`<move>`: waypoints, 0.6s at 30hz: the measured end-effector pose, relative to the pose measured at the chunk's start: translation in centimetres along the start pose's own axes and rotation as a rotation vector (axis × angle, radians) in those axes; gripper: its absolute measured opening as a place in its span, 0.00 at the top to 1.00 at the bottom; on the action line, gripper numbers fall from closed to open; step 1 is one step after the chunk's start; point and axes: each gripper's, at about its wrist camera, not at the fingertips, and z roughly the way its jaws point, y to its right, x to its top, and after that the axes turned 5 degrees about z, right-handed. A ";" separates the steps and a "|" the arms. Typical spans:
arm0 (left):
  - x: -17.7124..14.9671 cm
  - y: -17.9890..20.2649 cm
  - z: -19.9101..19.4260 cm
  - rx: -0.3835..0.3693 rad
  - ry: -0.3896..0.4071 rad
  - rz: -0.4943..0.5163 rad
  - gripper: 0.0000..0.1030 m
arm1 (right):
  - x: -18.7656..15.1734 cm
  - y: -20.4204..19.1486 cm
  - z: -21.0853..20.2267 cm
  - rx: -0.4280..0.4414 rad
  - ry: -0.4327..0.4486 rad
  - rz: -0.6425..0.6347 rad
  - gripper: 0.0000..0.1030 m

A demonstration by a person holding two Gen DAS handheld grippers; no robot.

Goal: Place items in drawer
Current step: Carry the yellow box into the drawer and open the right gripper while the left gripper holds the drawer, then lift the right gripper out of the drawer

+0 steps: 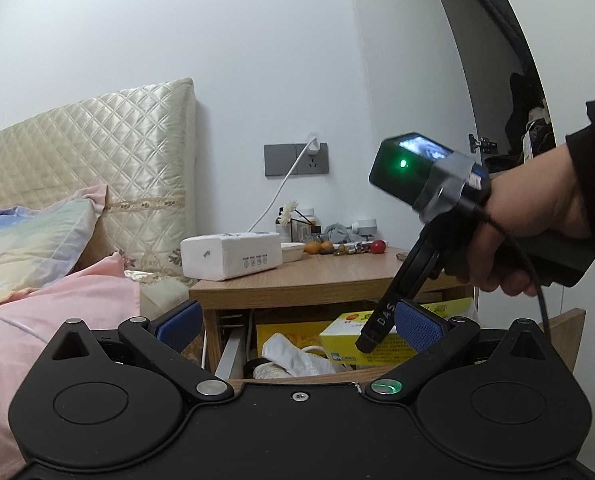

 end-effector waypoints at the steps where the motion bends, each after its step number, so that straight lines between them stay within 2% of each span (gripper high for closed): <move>1: 0.0 0.0 0.0 -0.001 -0.002 0.002 0.01 | -0.1 0.0 0.3 0.001 -0.004 0.002 0.45; 11: -0.1 0.0 0.1 -0.002 -0.010 0.001 0.01 | -0.8 0.4 1.5 0.014 -0.014 0.038 0.44; 15: -0.1 0.1 0.1 -0.003 -0.011 0.002 0.01 | -0.8 0.9 0.1 0.008 0.028 0.074 0.26; 18: -0.1 0.1 0.1 -0.002 -0.008 0.002 0.01 | -0.8 1.3 -1.7 -0.017 0.086 0.097 0.17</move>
